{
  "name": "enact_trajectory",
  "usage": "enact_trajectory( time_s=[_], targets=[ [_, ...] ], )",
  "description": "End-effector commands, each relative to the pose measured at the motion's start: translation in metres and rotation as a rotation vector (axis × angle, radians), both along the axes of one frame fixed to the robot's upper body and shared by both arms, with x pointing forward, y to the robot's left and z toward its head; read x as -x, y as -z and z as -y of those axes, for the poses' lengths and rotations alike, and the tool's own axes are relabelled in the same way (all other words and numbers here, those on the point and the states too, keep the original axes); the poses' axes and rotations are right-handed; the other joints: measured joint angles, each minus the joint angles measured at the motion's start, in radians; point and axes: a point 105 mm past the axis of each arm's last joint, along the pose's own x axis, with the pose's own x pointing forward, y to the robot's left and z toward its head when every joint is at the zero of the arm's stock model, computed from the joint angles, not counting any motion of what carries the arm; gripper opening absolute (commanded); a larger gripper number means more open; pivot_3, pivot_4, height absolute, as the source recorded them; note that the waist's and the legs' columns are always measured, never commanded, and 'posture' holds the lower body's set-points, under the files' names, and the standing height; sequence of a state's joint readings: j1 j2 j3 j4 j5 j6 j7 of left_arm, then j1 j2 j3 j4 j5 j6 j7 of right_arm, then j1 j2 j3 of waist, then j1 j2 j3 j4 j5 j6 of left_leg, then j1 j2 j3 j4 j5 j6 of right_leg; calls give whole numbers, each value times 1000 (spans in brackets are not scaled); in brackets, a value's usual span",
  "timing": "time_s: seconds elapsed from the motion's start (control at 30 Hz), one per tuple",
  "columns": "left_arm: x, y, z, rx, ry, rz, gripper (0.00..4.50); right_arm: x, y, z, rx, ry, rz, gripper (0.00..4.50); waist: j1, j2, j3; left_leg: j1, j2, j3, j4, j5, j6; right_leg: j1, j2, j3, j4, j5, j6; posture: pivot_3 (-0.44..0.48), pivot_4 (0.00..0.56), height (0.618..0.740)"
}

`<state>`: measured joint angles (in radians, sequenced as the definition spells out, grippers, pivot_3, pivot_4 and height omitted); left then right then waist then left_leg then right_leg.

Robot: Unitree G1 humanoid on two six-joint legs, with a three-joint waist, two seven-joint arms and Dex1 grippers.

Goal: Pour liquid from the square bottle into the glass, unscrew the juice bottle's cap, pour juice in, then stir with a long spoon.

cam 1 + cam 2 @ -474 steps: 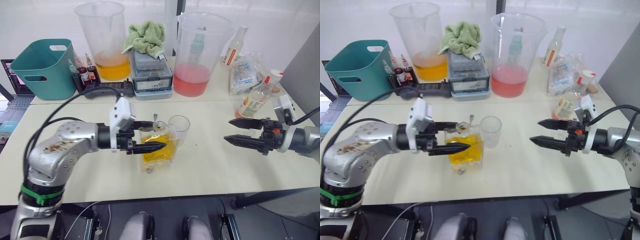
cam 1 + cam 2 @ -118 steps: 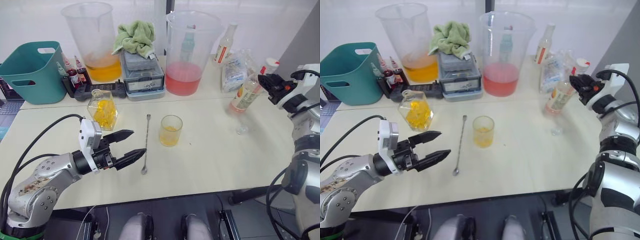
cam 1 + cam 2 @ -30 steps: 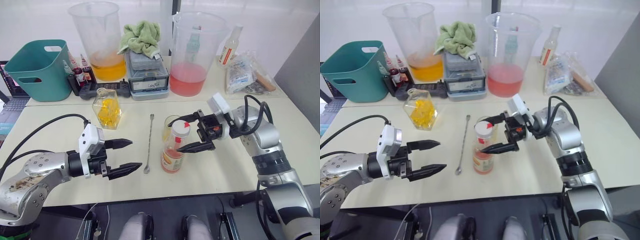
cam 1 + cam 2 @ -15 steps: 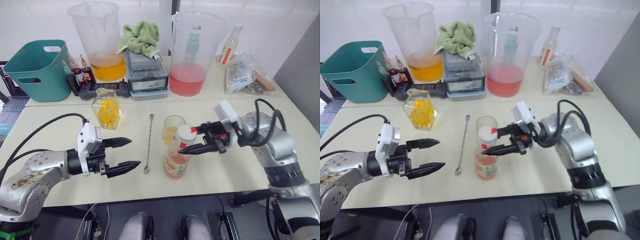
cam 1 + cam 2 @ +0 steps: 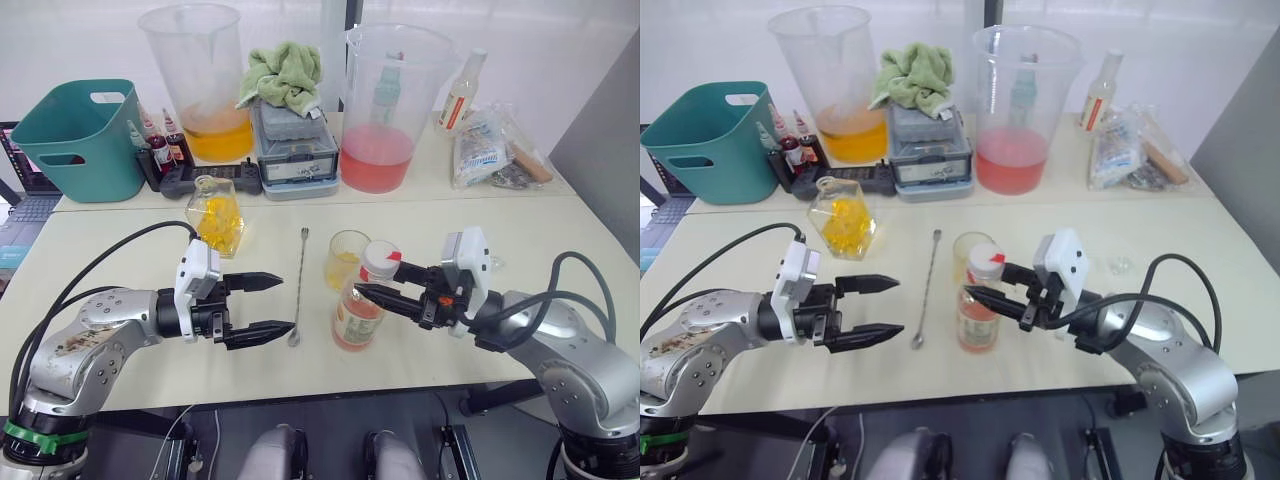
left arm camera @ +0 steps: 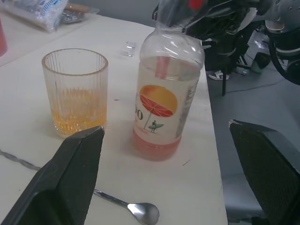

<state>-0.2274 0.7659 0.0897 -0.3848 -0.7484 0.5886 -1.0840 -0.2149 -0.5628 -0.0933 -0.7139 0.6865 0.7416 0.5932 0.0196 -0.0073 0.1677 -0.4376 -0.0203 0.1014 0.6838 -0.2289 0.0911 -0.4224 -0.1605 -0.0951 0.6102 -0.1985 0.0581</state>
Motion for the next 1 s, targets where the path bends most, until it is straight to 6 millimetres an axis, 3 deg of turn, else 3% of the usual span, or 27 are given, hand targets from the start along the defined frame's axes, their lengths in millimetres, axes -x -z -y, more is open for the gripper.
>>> enact_trajectory(
  time_s=[0.03, 0.27, 0.37, 0.53, 0.7, 0.83, 1.0],
  targets=[
    [-1, -9, 3, 6, 30, 44, 4500, 4, -7, -3, -26, 64, 45, 1289, -1, 0, 0, 0, 0, 0, 0, 0, 0, 0, 0, 0, 0, 0, 0, 0, 150, 740],
    [-3, -10, 4, 0, 22, 46, 4500, 14, 2, -12, -81, 9, -41, 1289, -5, 0, 0, 0, 0, 0, 0, 1, 1, 1, 1, 0, 0, 0, 0, 0, 150, 740],
    [0, -12, 6, 17, 23, 36, 4500, 15, -3, -12, -108, -30, -60, 2624, -6, 0, 0, 0, 0, 0, 0, 3, 5, 1, 1, 0, 0, 0, 0, 0, 150, 740],
    [5, -12, 6, 7, -6, 28, 4500, 7, -11, 18, 58, -111, 13, 4365, -4, 0, 0, 0, 0, -1, 0, 3, 6, 1, 1, 1, -2, 0, 0, 0, 150, 740],
    [8, -13, 5, 7, -34, 31, 4500, 6, -19, 35, 139, -295, 27, 4365, -5, -1, 0, 0, 1, 0, 0, 4, 9, 1, 2, 1, -2, 0, 0, 0, 150, 740],
    [13, -17, 5, 9, -47, 32, 4500, 4, -19, 36, 185, -443, 28, 4365, -7, -1, 0, 0, 1, -1, 0, 4, 9, 1, 1, 1, -1, 0, 0, 0, 150, 740],
    [19, -23, 2, 6, -58, 18, 4500, -16, -16, 29, 218, -563, 70, 4365, -7, -1, 0, 0, 1, -1, 0, 4, 10, 1, 1, 1, -1, 0, 0, 0, 150, 740]
  ],
)
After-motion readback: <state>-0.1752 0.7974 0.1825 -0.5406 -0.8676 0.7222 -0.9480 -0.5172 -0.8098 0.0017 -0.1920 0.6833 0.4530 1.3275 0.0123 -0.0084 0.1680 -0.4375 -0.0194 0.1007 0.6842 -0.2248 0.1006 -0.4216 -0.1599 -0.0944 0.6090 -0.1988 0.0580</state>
